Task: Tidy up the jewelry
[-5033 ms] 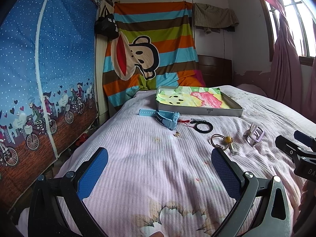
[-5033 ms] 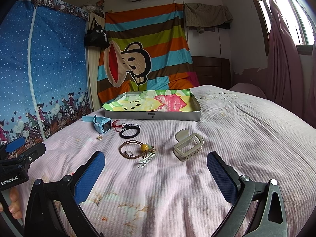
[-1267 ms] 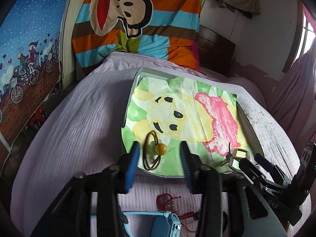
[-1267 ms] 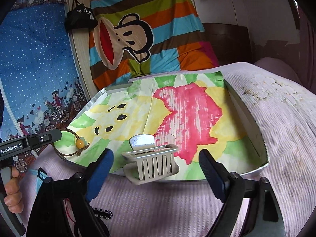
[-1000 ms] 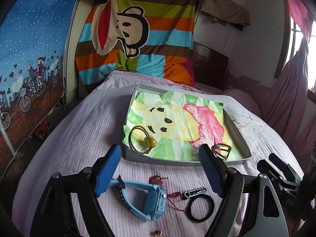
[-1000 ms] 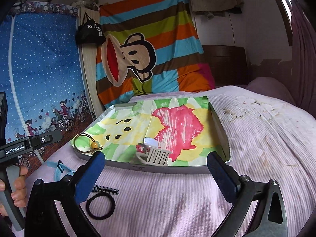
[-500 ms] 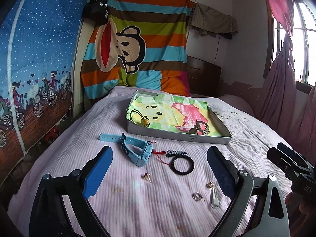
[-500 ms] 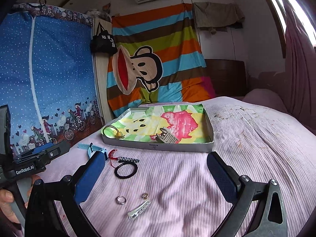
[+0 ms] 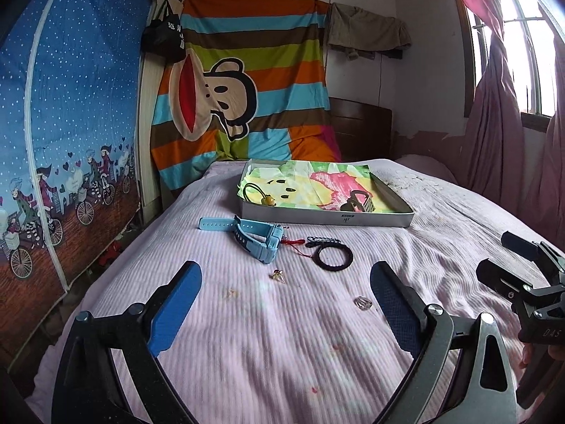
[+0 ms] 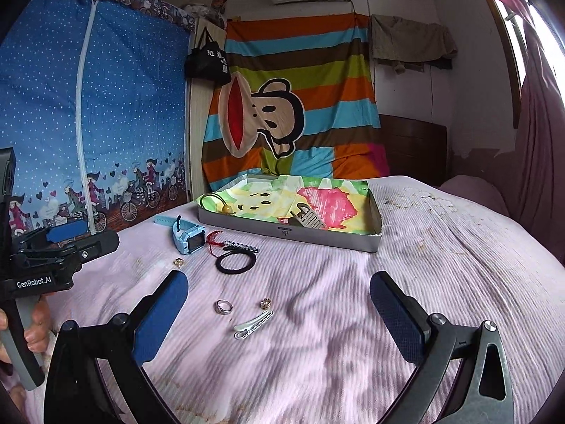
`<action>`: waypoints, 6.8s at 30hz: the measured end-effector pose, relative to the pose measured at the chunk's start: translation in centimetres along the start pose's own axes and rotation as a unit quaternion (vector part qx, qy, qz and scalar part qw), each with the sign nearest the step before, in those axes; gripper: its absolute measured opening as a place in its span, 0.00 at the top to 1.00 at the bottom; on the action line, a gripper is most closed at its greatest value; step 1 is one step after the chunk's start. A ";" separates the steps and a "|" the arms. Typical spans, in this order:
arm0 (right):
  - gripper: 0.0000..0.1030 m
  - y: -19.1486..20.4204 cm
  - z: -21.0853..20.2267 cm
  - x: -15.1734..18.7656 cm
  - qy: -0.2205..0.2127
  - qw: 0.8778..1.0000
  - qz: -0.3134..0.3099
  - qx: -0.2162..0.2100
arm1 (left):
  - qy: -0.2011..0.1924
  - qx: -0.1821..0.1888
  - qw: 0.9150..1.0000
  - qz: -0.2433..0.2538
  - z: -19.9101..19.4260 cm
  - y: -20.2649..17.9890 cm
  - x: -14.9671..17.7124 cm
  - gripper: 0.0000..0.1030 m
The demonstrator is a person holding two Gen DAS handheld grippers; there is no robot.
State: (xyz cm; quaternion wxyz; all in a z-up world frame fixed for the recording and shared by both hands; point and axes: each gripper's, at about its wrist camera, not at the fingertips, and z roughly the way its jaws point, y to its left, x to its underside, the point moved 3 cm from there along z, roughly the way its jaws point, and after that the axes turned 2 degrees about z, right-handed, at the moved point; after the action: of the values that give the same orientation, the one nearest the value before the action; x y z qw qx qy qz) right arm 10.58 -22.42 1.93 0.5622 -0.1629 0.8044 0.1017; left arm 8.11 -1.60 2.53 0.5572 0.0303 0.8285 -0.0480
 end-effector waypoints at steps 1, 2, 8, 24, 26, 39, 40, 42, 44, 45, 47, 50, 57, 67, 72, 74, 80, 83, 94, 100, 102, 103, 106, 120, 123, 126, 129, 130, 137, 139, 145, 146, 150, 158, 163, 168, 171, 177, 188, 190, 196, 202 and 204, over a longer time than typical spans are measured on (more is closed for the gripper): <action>0.00 0.2 0.1 0.2 0.002 1.000 -0.005 -0.002 | 0.003 0.001 1.000 0.003 0.3 0.3 0.2 0.09; 0.00 0.3 0.2 0.3 0.004 1.000 -0.009 -0.004 | 0.008 0.002 1.000 0.005 0.5 0.4 0.3 0.09; 0.00 0.6 1.7 1.5 0.042 0.999 -0.024 -0.010 | 0.053 0.033 0.998 0.004 2.6 0.9 1.3 0.09; 0.38 -0.7 7.6 4.5 0.168 0.985 -0.004 -0.044 | 0.184 0.133 0.974 0.022 10.4 -1.0 2.2 0.36; 0.41 -0.4 8.0 4.6 0.175 0.983 -0.008 -0.052 | 0.197 0.150 0.968 0.030 11.3 -1.6 2.4 0.43; 0.57 -0.8 10.4 5.5 0.209 0.976 0.000 -0.054 | 0.248 0.210 0.941 0.099 15.3 -4.7 3.4 0.66; 0.58 -1.0 10.4 5.5 0.210 0.976 0.004 -0.052 | 0.250 0.212 0.939 0.103 15.3 -4.8 3.4 0.67; 0.59 -1.4 10.5 5.4 0.210 0.976 0.012 -0.050 | 0.252 0.213 0.938 0.108 15.6 -5.1 3.5 0.71; 0.61 -1.7 10.5 5.3 0.209 0.977 0.017 -0.048 | 0.256 0.215 0.936 0.113 15.9 -5.5 3.6 0.75; 0.61 -1.7 10.5 5.3 0.209 0.977 0.019 -0.048 | 0.259 0.214 0.935 0.116 16.1 -5.6 3.8 0.77; 0.61 -1.7 10.4 5.3 0.208 0.977 0.020 -0.050 | 0.263 0.211 0.933 0.122 16.3 -6.0 4.0 0.79; 0.61 -1.7 10.4 5.2 0.207 0.977 0.020 -0.050 | 0.264 0.204 0.934 0.126 16.5 -6.2 4.2 0.84; 0.61 -1.4 10.6 4.8 0.203 0.977 0.025 -0.055 | 0.258 0.191 0.943 0.085 17.1 -5.1 3.8 0.84; 0.62 -1.3 12.3 4.5 0.215 0.974 0.046 -0.052 | 0.231 0.158 0.959 0.045 16.5 -3.6 3.2 0.84; 0.68 -1.6 12.2 4.5 0.213 0.975 0.051 -0.042 | 0.223 0.154 0.962 0.021 16.1 -2.8 3.1 0.85; 0.68 -1.5 12.3 4.5 0.215 0.975 0.049 -0.038 | 0.221 0.153 0.963 0.015 16.0 -2.7 3.1 0.85; 0.68 -2.0 13.4 4.2 0.222 0.971 0.074 -0.038 | 0.222 0.148 0.964 0.014 16.0 -2.8 3.1 0.85; 0.83 -2.4 13.1 4.3 0.217 0.972 0.084 -0.034 | 0.219 0.148 0.964 0.012 15.9 -2.7 3.1 0.85; 0.84 -3.1 11.0 3.0 0.161 0.981 0.099 -0.031 | 0.178 0.134 0.975 0.009 14.3 -2.4 1.7 0.85; 0.84 -2.7 11.0 0.1 0.120 0.991 0.051 -0.033 | 0.137 0.115 0.984 -0.004 13.9 -1.9 -1.9 0.85; 0.84 -3.1 11.7 -1.4 0.110 0.992 0.046 -0.034 | 0.126 0.107 0.986 -0.005 14.3 -1.8 -3.5 0.85; 0.84 -3.3 12.1 -2.1 0.105 0.993 0.045 -0.033 | 0.121 0.108 0.987 -0.007 14.6 -1.7 -4.4 0.85; 0.84 -4.4 13.9 -4.0 0.090 0.995 0.041 -0.026 | 0.108 0.101 0.989 -0.001 16.4 -1.7 -6.8 0.85; 0.84 -11.7 23.8 -5.0 0.165 0.982 0.084 0.036 | 0.156 0.077 0.985 0.018 28.5 -1.4 -8.3 0.85; 0.84 -12.3 24.8 -4.2 0.186 0.978 0.089 0.030 | 0.190 0.071 0.979 0.012 30.4 -0.8 -7.2 0.85; 0.84 -12.5 25.0 -4.1 0.189 0.978 0.089 0.024 | 0.208 0.068 0.976 0.004 31.2 -0.3 -6.2 0.85; 0.84 -12.2 25.0 -4.1 0.190 0.978 0.082 0.020 | 0.209 0.070 0.975 0.001 31.1 -0.3 -5.9 0.85; 0.84 -12.1 24.9 -4.2 0.188 0.979 0.080 0.019 | 0.206 0.068 0.976 0.002 31.0 -0.4 -6.0 0.85; 0.63 -12.1 22.5 -4.3 0.141 0.985 0.094 0.021 | 0.185 0.076 0.980 -0.016 29.4 -1.0 -6.6 0.77; 0.55 -12.0 20.8 -4.6 0.111 0.988 0.100 0.027 | 0.168 0.071 0.983 -0.022 28.3 -1.1 -6.9 0.64; 0.14 -11.2 15.2 -6.0 0.029 0.992 0.116 0.043 | 0.109 0.076 0.990 -0.041 23.5 -1.1 -8.4 0.47; 0.07 -11.0 14.3 -6.2 0.017 0.992 0.117 0.044 | 0.098 0.073 0.992 -0.042 22.6 -1.1 -8.7 0.39; 0.00 -9.6 11.1 -7.1 -0.017 0.993 0.109 0.046 | 0.055 0.070 0.995 -0.038 18.2 -1.0 -9.5 0.21; 0.00 -6.3 6.0 -7.6 -0.064 0.992 0.097 0.044 | -0.001 0.044 0.999 -0.031 10.5 -0.3 -9.6 0.06; 0.00 -4.4 4.2 -7.2 -0.078 0.992 0.083 0.046 | -0.026 0.023 0.999 -0.011 6.7 -0.2 -8.8 0.04; 0.00 -3.1 3.1 -6.1 -0.085 0.993 0.069 0.047 | -0.037 0.014 0.999 -0.019 4.2 0.4 -7.6 0.04; 0.00 -2.5 3.0 -5.5 -0.082 0.994 0.064 0.042 | -0.039 0.007 0.999 -0.014 3.0 1.0 -6.6 0.04; 0.00 -1.5 3.6 -4.3 -0.065 0.996 0.050 0.027 | -0.030 -0.007 1.000 -0.006 2.0 1.8 -4.4 0.04; 0.00 -0.4 7.3 -1.3 0.007 0.999 0.020 0.026 | 0.063 0.006 0.998 -0.011 6.6 4.8 -1.3 0.04; 0.00 -0.3 8.0 -0.6 0.026 0.999 0.015 0.021 | 0.081 0.014 0.996 -0.024 7.5 5.4 -0.8 0.04; 0.00 -0.3 9.0 0.6 0.060 0.998 0.020 -0.005 | 0.106 0.028 0.993 -0.033 8.9 5.8 0.1 0.05; 0.22 -1.0 10.1 1.7 0.099 0.994 0.043 -0.020 | 0.133 0.062 0.989 -0.018 10.3 4.9 0.7 0.25; 0.29 -1.0 10.4 1.9 0.109 0.993 0.045 -0.026 | 0.146 0.082 0.986 -0.014 10.9 4.5 0.9 0.36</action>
State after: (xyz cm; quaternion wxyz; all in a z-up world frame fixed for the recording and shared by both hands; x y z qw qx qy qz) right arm 19.42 -20.02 -3.42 0.4615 -0.1515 0.8645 0.1294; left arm 18.31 1.65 -2.62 0.4249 0.0708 0.8946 -0.1187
